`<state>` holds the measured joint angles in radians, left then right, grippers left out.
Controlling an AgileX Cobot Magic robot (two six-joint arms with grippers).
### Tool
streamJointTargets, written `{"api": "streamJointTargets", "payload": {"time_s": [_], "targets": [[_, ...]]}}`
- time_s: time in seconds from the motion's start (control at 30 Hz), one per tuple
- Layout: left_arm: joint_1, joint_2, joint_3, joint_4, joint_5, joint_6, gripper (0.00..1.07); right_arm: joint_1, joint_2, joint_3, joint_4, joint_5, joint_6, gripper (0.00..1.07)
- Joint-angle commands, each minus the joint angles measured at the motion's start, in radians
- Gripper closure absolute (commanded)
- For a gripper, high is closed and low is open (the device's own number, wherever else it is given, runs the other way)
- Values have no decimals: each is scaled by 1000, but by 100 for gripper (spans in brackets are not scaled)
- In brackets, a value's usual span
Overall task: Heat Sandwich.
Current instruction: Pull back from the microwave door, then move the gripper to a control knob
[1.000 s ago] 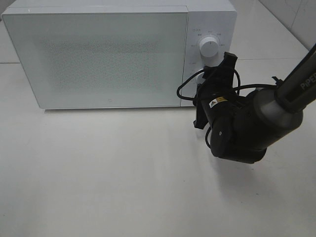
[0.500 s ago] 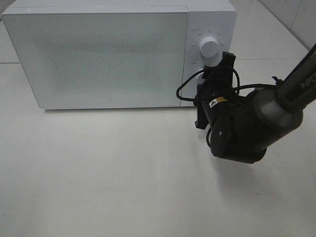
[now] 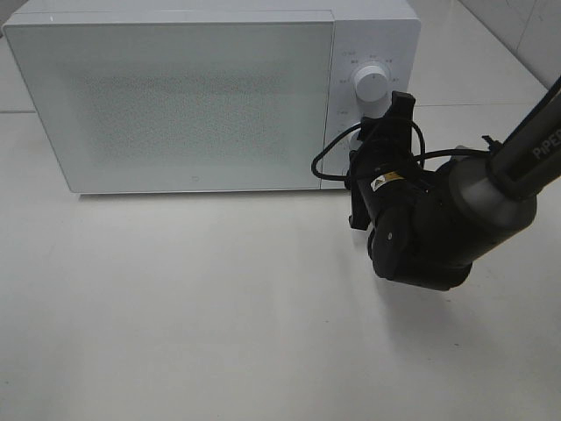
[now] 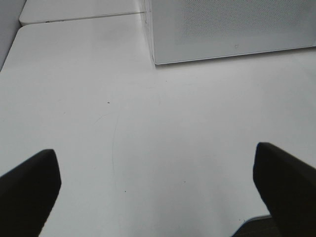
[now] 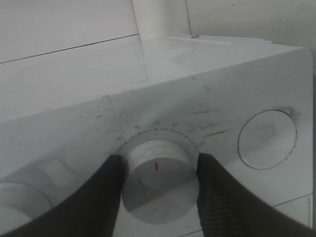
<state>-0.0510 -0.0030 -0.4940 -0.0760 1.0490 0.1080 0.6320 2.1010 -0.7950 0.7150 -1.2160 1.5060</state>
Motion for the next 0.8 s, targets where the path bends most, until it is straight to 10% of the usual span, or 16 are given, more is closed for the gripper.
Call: {"api": "streamJointTargets", "payload": {"time_s": [0.03, 0.37, 0.8], "targets": [[3, -23, 2, -8, -12, -8, 7, -2, -6, -23, -19, -139, -42, 70], [3, -23, 2, -8, -12, -8, 7, -2, -6, 6, 10, -139, -62, 29], [3, -23, 2, -8, -12, -8, 7, -2, -39, 29, -22, -134, -75, 30]]}}
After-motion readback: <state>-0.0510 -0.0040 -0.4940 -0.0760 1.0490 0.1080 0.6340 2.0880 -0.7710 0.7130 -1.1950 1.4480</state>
